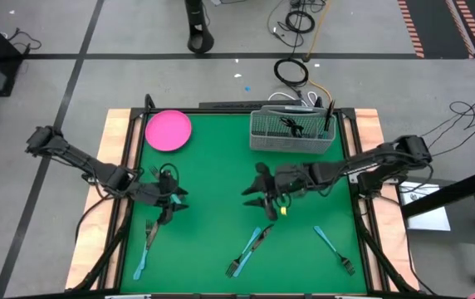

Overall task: Sort silverware
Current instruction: Put the right black knife into the cutlery rack with the other black knives

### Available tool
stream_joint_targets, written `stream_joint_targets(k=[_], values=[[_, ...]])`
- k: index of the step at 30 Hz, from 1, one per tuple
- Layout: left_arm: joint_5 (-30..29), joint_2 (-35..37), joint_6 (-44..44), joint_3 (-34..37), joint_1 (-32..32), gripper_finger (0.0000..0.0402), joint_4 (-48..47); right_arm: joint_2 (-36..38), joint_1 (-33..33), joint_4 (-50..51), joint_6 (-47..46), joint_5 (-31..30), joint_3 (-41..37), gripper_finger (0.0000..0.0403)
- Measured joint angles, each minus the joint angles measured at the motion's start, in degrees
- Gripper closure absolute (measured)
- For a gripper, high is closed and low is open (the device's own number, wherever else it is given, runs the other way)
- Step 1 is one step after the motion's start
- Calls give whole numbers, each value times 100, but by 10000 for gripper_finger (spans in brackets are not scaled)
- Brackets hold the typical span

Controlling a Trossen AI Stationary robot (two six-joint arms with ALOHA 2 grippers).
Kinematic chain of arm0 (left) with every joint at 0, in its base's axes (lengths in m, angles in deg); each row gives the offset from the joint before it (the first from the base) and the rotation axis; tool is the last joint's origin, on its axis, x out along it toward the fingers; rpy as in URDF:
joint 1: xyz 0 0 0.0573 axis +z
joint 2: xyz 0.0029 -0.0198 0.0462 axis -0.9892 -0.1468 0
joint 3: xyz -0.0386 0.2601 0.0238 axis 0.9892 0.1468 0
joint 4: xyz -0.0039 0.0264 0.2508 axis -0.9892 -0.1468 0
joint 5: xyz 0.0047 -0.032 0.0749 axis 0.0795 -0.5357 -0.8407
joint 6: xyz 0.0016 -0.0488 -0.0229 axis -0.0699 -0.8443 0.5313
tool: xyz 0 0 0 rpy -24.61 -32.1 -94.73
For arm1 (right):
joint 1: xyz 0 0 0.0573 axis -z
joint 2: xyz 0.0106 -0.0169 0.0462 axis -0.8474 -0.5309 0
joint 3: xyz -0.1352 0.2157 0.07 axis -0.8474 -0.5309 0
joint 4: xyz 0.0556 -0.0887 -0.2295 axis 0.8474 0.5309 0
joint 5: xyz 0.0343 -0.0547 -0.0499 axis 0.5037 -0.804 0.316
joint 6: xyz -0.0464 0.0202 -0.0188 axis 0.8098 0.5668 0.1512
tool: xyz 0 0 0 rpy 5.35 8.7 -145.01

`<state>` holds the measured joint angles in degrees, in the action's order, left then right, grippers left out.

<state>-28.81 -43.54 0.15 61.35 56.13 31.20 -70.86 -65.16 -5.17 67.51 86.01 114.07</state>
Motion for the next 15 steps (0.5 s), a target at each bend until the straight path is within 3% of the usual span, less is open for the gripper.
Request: stream_joint_targets(k=[4,15], values=[[52,-3,-261,6,-95,155,-3,0,-392,610,416,-389,550,252],[-50,-251,-574,7,-638,155,41,-302,-1277,719,964,-374,858,252]])
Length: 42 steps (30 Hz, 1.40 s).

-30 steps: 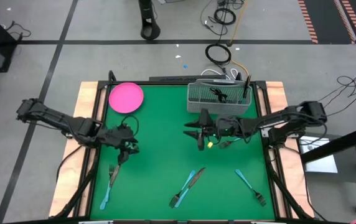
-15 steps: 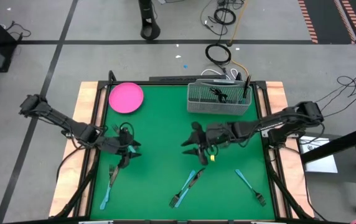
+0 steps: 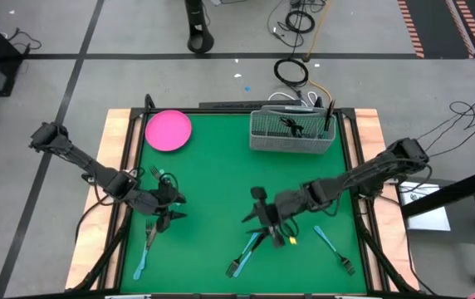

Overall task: Sort silverware
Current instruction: Put the right black knife into the cutlery rack with the other black knives

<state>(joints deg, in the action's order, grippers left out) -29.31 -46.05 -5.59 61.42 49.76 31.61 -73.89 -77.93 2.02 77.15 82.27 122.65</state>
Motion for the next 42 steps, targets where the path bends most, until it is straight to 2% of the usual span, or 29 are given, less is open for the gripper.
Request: stream_joint_targets(k=[5,9,16,20,28,42], values=[[-2,-294,38,0,-150,155,332,-403,-429,30,-31,17,0,252],[-7,-754,71,-2,-285,155,595,-802,-643,267,-407,33,199,252],[-9,-1516,318,-395,-413,156,712,-1791,-790,2351,-585,34,1597,252],[-26,-1661,548,-607,-476,156,728,-2299,-823,3079,-606,284,2186,252],[-338,-1716,673,-662,-519,155,762,-2686,-825,3127,-660,341,2417,252],[-365,-1713,786,-662,-548,155,865,-2988,-801,3016,-426,311,2417,252]])
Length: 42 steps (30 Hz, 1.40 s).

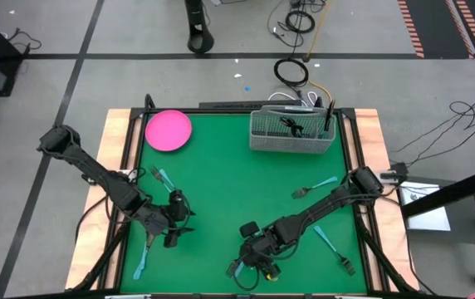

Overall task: Sort silverware
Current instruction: Put the right black knife into the cutlery rack with the other black knives

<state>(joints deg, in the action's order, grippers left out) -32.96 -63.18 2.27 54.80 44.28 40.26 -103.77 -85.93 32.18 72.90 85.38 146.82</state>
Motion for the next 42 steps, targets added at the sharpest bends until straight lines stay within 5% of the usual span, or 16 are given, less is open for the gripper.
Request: stream_joint_targets(k=[20,32,42], values=[[-4,0,-11,0,0,155,-8,-160,94,129,151,-45,0,303],[-2,0,-13,0,0,155,-14,-312,148,270,152,28,17,377],[-2,0,-13,0,0,155,-14,-385,135,480,151,12,17,384]])
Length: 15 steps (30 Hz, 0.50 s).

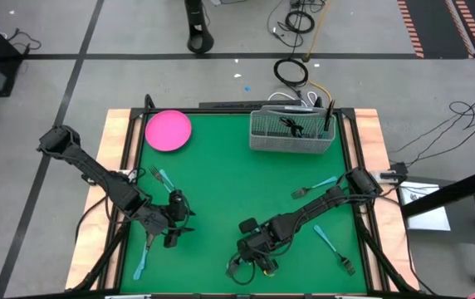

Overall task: Sort silverware
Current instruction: Put the right black knife into the cutlery rack with the other black knives

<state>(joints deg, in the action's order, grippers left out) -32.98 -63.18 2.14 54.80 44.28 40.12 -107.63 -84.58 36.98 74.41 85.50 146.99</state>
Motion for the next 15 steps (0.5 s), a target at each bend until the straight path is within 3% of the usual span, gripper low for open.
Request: stream_joint_targets(k=[15], values=[[2,2,0,0,0,155,4,122,-42,192,6,128,181,386]])
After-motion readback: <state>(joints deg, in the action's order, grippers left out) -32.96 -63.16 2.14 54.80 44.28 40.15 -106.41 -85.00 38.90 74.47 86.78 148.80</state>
